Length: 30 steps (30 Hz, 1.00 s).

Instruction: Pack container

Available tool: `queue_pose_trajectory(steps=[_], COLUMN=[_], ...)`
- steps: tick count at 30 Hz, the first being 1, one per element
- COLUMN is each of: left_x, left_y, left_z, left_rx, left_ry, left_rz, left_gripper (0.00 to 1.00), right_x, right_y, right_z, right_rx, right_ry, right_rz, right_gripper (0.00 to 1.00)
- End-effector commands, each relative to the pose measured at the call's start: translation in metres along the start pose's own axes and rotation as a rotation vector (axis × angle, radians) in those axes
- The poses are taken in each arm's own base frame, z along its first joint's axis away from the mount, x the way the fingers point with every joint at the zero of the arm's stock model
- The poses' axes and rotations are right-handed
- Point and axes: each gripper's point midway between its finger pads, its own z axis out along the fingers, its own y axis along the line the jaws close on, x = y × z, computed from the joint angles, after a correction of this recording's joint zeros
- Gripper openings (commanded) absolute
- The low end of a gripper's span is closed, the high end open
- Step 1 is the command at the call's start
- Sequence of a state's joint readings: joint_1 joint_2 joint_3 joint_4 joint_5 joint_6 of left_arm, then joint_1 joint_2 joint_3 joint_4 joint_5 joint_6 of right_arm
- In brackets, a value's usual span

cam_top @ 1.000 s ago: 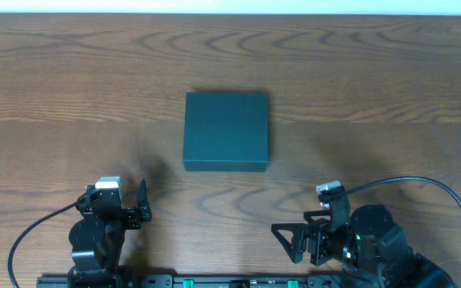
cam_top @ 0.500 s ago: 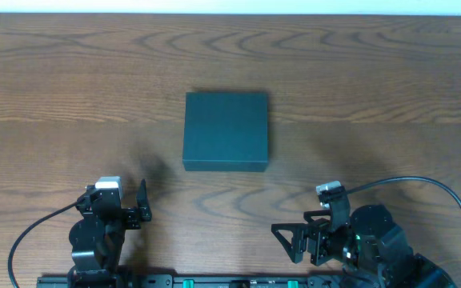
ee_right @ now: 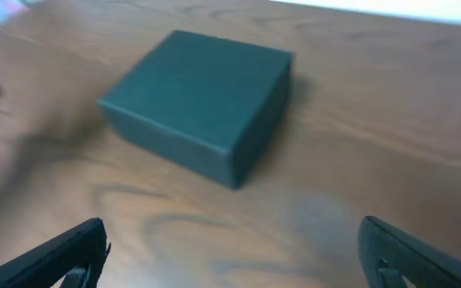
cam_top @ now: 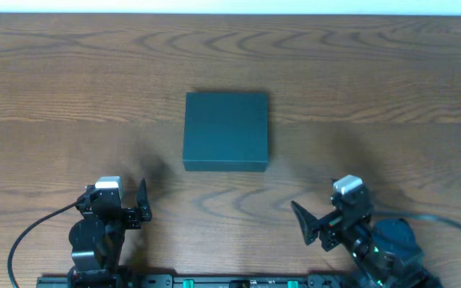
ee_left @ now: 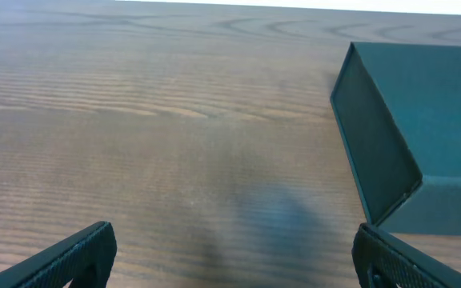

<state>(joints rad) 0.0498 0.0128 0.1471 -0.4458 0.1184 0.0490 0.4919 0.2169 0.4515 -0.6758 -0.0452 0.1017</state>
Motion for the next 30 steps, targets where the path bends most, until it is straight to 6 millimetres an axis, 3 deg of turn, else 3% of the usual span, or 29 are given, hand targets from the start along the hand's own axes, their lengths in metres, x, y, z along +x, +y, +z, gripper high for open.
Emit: queue_pose_trajectory(steps=[1, 7, 10, 30], left_x=[0.007, 0.007, 0.007, 0.007], left_y=[0.003, 0.003, 0.003, 0.003], left_z=[0.003, 0.003, 0.003, 0.003], left_rx=[-0.015, -0.015, -0.015, -0.015], left_ry=[0.012, 0.012, 0.012, 0.012], left_rz=[-0.012, -0.012, -0.012, -0.012], left_gripper=[0.95, 0.95, 0.95, 0.95], right_x=[0.022, 0.068, 0.082, 0.082], right_y=[-0.023, -0.038, -0.039, -0.04], right_z=[0.005, 0.026, 0.031, 0.031], right_rx=[0.102, 0.143, 0.145, 0.145], right_ry=[-0.003, 0.031, 0.062, 0.065], right_rz=[-0.115, -0.033, 0.008, 0.007], right_gripper=[0.99, 0.99, 0.99, 0.99])
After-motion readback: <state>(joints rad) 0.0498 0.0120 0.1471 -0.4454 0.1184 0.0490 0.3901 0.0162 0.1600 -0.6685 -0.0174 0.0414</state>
